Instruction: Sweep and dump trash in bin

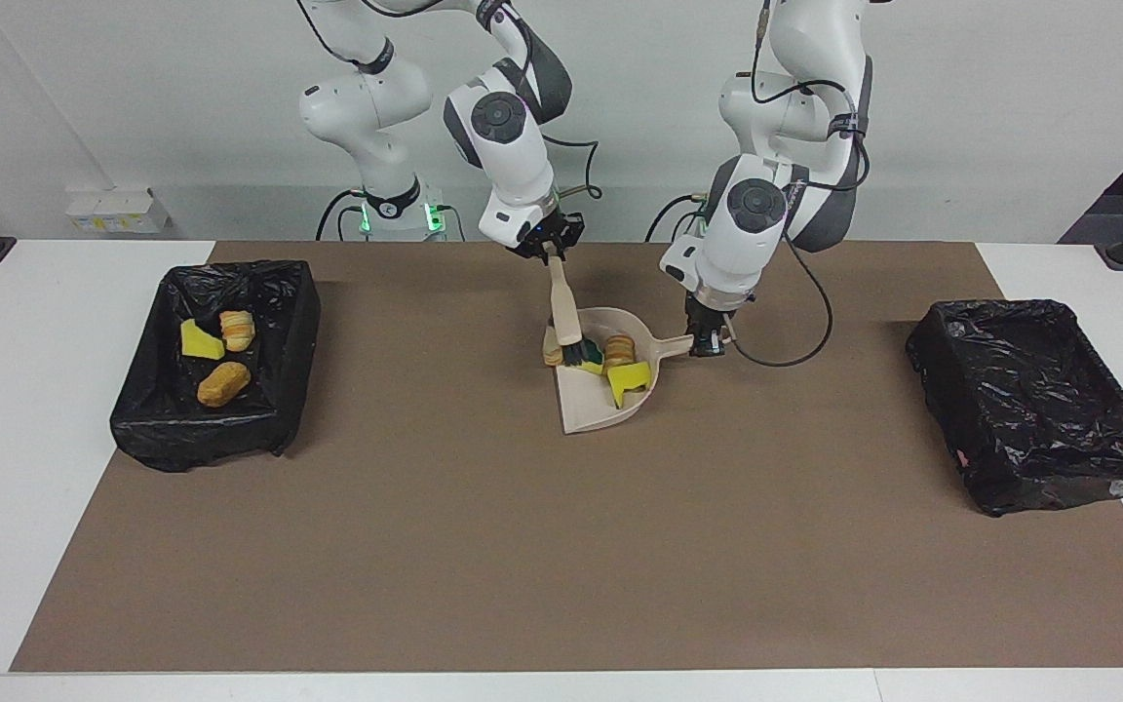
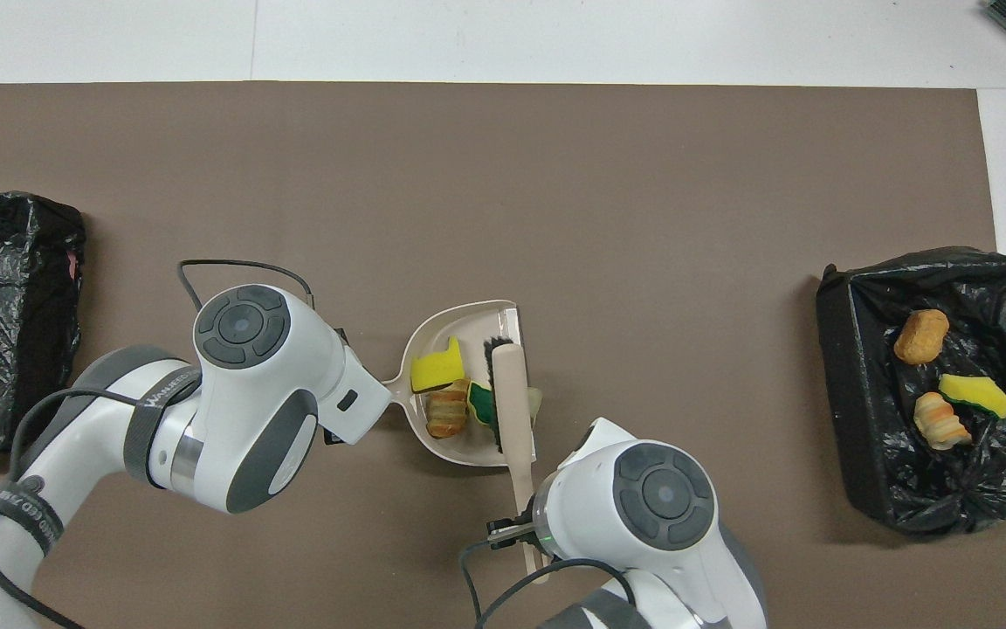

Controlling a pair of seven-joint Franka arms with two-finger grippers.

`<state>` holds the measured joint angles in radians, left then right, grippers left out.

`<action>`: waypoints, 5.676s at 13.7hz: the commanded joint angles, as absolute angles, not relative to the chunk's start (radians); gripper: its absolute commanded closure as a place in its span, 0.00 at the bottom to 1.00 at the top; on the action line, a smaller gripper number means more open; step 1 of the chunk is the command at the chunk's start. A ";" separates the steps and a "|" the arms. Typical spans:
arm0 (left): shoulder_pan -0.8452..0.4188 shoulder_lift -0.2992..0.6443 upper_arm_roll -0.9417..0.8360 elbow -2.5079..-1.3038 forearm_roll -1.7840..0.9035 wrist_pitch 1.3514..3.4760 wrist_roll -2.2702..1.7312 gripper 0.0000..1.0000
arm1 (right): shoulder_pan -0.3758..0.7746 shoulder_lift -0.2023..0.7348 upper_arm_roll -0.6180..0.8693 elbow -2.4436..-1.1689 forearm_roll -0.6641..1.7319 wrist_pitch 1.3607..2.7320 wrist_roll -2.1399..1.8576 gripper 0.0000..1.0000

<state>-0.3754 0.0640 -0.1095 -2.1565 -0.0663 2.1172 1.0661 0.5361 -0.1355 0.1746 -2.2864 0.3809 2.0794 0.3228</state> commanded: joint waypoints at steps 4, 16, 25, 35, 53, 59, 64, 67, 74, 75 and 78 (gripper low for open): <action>-0.371 0.040 -0.110 -2.183 -0.078 2.097 1.057 1.00 | 0.571 -0.092 0.183 -2.183 0.411 2.074 0.366 1.00; -0.370 0.038 -0.107 -2.174 -0.075 2.072 1.104 1.00 | 0.313 -0.153 0.172 -2.246 0.253 1.855 0.263 1.00; -0.433 0.025 -0.107 -2.186 0.017 2.125 1.095 1.00 | 0.137 -0.193 0.175 -2.443 0.155 1.913 0.163 1.00; -0.426 0.025 -0.109 -2.186 0.017 2.115 1.075 1.00 | 0.412 -0.022 0.181 -2.428 0.427 2.193 0.308 1.00; -0.403 0.028 -0.107 -2.183 0.006 2.111 1.066 1.00 | 0.676 0.011 0.183 -2.240 0.502 2.198 0.460 1.00; -0.373 0.031 -0.107 -2.183 -0.017 2.103 1.071 1.00 | 0.658 -0.032 0.173 -2.181 0.483 2.148 0.457 1.00; -0.385 0.031 -0.107 -2.183 -0.015 2.111 1.133 1.00 | 0.510 -0.101 0.172 -2.220 0.359 1.823 0.449 1.00; -0.385 0.031 -0.106 -2.183 -0.005 2.108 1.212 1.00 | 0.407 -0.158 0.172 -2.330 0.322 1.778 0.414 1.00; -0.416 0.021 -0.106 -2.186 0.082 2.080 1.256 1.00 | 0.379 -0.164 0.179 -2.493 0.267 1.928 0.454 1.00; -0.416 0.021 -0.107 -2.184 0.086 2.080 1.256 1.00 | 0.385 -0.129 0.179 -2.519 0.267 1.977 0.474 1.00; -0.414 0.021 -0.106 -2.184 0.086 2.079 1.256 1.00 | 0.394 -0.106 0.181 -2.537 0.282 2.077 0.469 1.00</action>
